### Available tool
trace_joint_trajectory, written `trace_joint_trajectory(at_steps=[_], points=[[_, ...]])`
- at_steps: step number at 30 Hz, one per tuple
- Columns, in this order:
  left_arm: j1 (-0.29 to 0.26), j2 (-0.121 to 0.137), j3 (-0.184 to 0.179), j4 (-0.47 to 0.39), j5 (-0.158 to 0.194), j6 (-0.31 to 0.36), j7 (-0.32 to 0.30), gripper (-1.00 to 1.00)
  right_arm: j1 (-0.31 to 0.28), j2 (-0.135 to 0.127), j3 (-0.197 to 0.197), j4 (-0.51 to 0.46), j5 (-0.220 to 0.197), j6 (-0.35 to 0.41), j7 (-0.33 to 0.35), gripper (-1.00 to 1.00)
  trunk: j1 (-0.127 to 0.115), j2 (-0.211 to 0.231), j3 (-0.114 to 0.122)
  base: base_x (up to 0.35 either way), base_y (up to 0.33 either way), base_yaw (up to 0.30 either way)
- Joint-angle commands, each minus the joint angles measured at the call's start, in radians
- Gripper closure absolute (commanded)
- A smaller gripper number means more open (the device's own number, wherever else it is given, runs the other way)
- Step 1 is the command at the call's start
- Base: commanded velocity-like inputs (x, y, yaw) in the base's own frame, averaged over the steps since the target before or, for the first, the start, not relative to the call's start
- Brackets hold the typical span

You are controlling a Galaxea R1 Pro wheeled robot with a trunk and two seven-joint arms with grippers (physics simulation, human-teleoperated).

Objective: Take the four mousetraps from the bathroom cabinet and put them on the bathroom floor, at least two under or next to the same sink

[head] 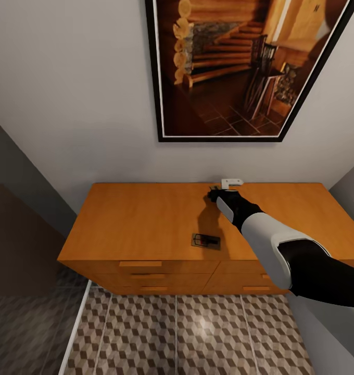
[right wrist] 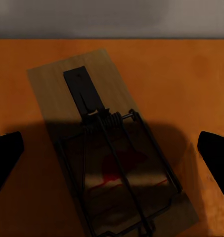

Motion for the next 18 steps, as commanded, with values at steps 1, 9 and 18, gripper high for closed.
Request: trace_joint_trajectory(at_steps=[1,9,18], points=[[-0.001,-0.001,-0.008,0.003,0.007,-0.006,0.001,-1.00,0.000,-0.001,0.008,0.040,-0.010,0.006,-0.008,1.00,0.001,-0.001,-0.002,0.000,0.000,0.000],[-0.001,-0.001,-0.008,0.003,0.007,-0.006,0.001,-1.00,0.000,-0.001,0.008,0.040,-0.009,0.006,-0.008,1.00,0.001,-0.001,-0.002,0.000,0.000,0.000],[-0.001,-0.001,-0.008,0.003,0.007,-0.006,0.000,-1.00,0.000,-0.001,0.008,0.040,-0.010,0.006,-0.008,1.00,0.001,-0.001,-0.002,0.000,0.000,0.000]])
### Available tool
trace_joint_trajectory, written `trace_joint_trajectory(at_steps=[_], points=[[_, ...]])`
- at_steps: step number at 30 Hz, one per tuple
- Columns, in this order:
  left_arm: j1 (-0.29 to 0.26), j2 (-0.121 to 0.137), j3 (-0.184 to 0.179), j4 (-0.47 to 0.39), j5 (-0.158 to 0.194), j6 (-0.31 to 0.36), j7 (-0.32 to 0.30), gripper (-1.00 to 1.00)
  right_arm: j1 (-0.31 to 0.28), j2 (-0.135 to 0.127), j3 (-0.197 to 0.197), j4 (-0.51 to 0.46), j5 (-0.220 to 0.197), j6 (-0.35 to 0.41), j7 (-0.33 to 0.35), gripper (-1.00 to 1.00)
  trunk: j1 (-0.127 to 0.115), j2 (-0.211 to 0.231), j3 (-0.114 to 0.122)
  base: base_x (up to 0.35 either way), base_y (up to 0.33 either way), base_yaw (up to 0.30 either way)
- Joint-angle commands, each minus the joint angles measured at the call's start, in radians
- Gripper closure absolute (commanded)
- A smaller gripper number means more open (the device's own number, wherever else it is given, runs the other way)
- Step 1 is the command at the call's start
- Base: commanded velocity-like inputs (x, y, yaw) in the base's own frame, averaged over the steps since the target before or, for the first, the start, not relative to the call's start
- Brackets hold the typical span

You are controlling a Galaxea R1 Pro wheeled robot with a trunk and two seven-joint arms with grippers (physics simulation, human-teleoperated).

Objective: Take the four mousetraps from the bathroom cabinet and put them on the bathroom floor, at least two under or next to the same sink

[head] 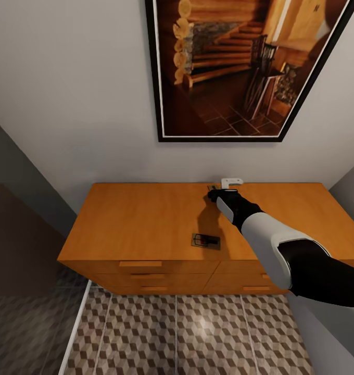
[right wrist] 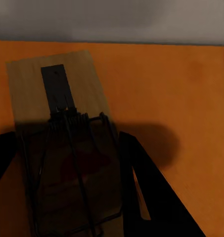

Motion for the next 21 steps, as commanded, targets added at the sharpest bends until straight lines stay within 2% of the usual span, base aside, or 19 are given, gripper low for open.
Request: trace_joint_trajectory(at_steps=[1,21], points=[[-0.001,-0.001,-0.008,0.004,0.007,-0.006,0.001,-1.00,0.000,0.000,0.001,0.043,-0.031,0.001,-0.003,1.00,0.001,-0.001,-0.002,0.000,0.000,0.000],[-0.001,-0.001,-0.008,0.004,0.007,-0.006,0.001,-1.00,0.000,0.004,0.001,0.017,-0.032,0.004,-0.004,1.00,0.001,-0.001,-0.002,0.000,0.000,0.000]])
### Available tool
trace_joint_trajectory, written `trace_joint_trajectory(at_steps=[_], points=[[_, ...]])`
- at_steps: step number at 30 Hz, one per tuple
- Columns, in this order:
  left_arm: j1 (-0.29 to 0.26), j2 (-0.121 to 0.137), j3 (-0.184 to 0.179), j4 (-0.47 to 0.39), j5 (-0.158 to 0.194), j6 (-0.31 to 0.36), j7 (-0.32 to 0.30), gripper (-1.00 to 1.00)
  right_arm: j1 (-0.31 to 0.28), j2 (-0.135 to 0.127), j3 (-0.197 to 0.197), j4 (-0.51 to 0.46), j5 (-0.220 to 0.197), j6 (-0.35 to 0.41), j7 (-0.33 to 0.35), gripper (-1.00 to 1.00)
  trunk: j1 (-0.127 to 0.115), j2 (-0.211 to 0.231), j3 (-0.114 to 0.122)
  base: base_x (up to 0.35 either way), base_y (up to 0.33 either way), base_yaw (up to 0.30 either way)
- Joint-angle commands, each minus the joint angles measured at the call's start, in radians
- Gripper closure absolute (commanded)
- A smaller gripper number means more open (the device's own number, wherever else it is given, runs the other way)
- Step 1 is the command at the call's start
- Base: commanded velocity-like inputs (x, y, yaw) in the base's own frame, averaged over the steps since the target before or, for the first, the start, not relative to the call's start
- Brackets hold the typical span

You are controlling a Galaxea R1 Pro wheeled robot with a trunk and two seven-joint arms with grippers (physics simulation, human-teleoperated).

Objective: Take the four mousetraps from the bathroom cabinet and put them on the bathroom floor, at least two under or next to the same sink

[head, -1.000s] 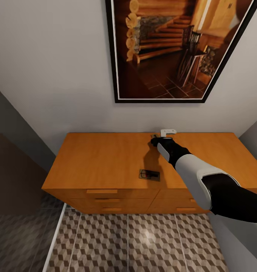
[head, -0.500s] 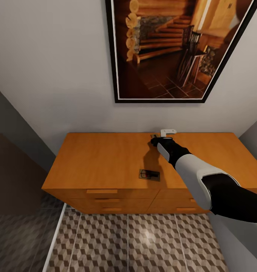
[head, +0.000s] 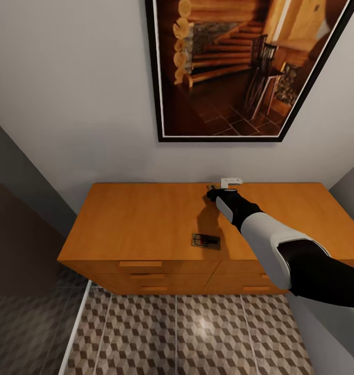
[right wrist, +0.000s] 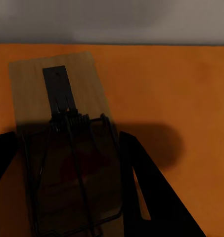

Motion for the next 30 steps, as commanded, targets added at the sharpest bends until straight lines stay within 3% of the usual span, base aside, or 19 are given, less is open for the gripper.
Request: trace_joint_trajectory(at_steps=[1,12,20,30], points=[[-0.001,0.000,-0.008,0.004,0.007,-0.007,0.001,-1.00,0.000,0.000,0.003,0.010,-0.024,0.005,-0.007,1.00,0.001,-0.001,-0.002,0.000,0.000,0.000],[-0.001,0.000,-0.008,0.004,0.007,-0.006,0.000,-1.00,0.000,0.002,0.002,-0.081,-0.023,0.016,-0.011,1.00,0.001,-0.001,-0.002,0.000,0.000,0.000],[-0.001,-0.002,-0.008,0.004,0.007,-0.006,0.000,-1.00,0.000,0.003,0.002,-0.179,-0.023,0.105,-0.012,1.00,0.001,-0.001,-0.002,0.000,0.000,0.000],[-0.001,-0.002,-0.008,0.004,0.007,-0.006,0.000,-1.00,0.000,0.002,0.007,-0.202,-0.023,0.123,-0.012,1.00,0.001,-0.001,-0.002,-0.094,0.007,0.000]])
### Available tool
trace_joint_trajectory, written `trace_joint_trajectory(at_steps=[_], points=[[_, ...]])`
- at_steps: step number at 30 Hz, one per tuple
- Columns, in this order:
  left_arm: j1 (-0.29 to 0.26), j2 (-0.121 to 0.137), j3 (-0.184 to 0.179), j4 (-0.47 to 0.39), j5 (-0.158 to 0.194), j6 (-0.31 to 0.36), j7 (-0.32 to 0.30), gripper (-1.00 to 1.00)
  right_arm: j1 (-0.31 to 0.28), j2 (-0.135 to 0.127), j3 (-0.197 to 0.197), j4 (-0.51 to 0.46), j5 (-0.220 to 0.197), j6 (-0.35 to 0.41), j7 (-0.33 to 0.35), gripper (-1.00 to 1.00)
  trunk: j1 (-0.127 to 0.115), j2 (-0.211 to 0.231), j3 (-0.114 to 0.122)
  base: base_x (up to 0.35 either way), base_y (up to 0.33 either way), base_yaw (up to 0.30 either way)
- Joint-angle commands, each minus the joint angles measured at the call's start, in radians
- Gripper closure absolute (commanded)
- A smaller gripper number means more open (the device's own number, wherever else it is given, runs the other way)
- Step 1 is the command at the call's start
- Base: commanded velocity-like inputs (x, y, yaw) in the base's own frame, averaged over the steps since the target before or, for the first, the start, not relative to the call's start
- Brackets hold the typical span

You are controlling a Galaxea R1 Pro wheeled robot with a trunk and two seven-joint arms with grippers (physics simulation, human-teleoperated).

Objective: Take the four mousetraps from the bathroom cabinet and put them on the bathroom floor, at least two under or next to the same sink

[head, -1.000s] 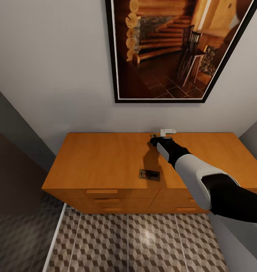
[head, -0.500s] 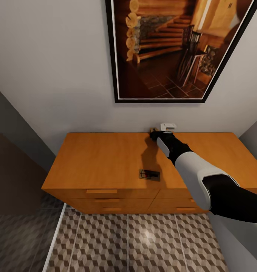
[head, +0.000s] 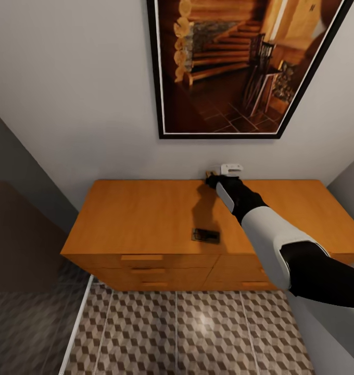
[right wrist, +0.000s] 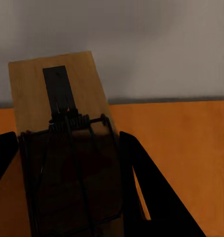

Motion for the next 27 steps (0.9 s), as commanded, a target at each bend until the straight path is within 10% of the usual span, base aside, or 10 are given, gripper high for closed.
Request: trace_joint_trajectory(at_steps=[1,27], points=[[-0.001,-0.001,-0.009,0.004,0.007,-0.006,0.001,-1.00,-0.001,-0.001,0.009,-0.001,-0.012,0.004,-0.010,1.00,0.000,-0.002,-0.002,-0.257,0.055,0.000],[-0.001,-0.001,-0.009,0.004,0.007,-0.006,0.001,-1.00,-0.001,-0.005,0.008,0.000,-0.011,0.005,-0.010,1.00,0.000,-0.002,-0.002,-0.284,0.077,0.000]])
